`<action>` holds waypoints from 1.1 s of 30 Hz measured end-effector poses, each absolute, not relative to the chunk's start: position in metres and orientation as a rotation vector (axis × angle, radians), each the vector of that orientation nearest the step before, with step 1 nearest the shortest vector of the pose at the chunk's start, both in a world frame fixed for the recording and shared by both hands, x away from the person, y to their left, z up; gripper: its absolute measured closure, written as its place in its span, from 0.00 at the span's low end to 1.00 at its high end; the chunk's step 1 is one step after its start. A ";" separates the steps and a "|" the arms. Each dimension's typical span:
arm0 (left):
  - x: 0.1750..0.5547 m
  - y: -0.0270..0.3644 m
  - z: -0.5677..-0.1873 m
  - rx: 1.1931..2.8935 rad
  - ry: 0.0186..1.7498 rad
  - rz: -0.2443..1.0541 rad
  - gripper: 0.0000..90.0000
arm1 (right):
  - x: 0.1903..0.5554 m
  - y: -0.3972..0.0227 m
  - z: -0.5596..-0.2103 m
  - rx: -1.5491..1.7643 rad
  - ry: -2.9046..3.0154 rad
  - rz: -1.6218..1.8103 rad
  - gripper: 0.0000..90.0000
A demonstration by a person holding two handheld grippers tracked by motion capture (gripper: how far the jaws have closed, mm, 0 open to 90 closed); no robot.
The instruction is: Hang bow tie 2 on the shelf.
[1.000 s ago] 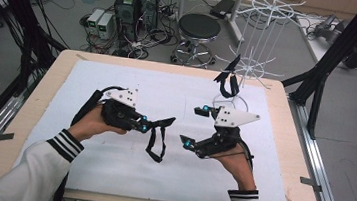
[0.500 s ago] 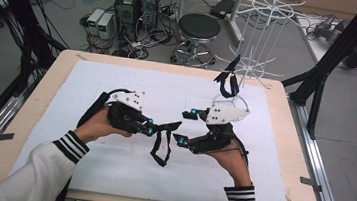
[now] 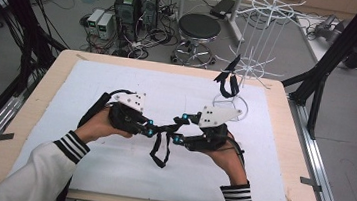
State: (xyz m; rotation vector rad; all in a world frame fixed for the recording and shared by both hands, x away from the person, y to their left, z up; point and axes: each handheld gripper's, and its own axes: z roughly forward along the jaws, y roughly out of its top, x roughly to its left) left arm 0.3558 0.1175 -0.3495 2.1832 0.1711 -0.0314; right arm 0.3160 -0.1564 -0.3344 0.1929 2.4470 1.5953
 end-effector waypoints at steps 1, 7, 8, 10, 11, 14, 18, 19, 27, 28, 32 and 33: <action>0.356 0.118 -0.350 2.183 0.169 -0.030 0.94 | 0.315 -0.156 -0.334 0.183 2.448 1.587 0.68; 0.356 0.117 -0.350 2.185 0.166 -0.034 0.94 | 0.314 -0.156 -0.332 0.133 2.445 1.577 0.92; 0.356 0.117 -0.350 2.188 0.167 -0.034 0.94 | 0.313 -0.155 -0.332 0.129 2.449 1.581 0.92; 0.356 0.118 -0.351 2.176 0.173 -0.034 0.94 | 0.313 -0.155 -0.332 0.132 2.457 1.568 0.93; 0.357 0.118 -0.351 2.180 0.167 -0.032 0.93 | 0.313 -0.154 -0.332 0.129 2.454 1.575 0.93; 0.357 0.120 -0.350 2.163 0.167 -0.028 0.90 | 0.313 -0.155 -0.332 0.146 2.453 1.590 0.93; 0.359 0.124 -0.350 2.139 0.190 0.010 0.59 | 0.314 -0.158 -0.330 0.156 2.434 1.606 0.93; 0.359 0.125 -0.351 2.110 0.181 0.003 0.47 | 0.313 -0.159 -0.330 0.165 2.428 1.609 0.93; 0.356 0.137 -0.352 1.989 0.263 0.150 0.02 | 0.312 -0.169 -0.326 0.224 2.382 1.613 0.93; 0.356 0.140 -0.352 1.986 0.255 0.154 0.02 | 0.312 -0.171 -0.325 0.237 2.379 1.618 0.93; 0.353 0.150 -0.352 1.954 0.280 0.199 0.02 | 0.311 -0.176 -0.323 0.295 2.367 1.630 0.93; 0.353 0.152 -0.353 1.947 0.286 0.205 0.02 | 0.311 -0.178 -0.322 0.313 2.351 1.633 0.93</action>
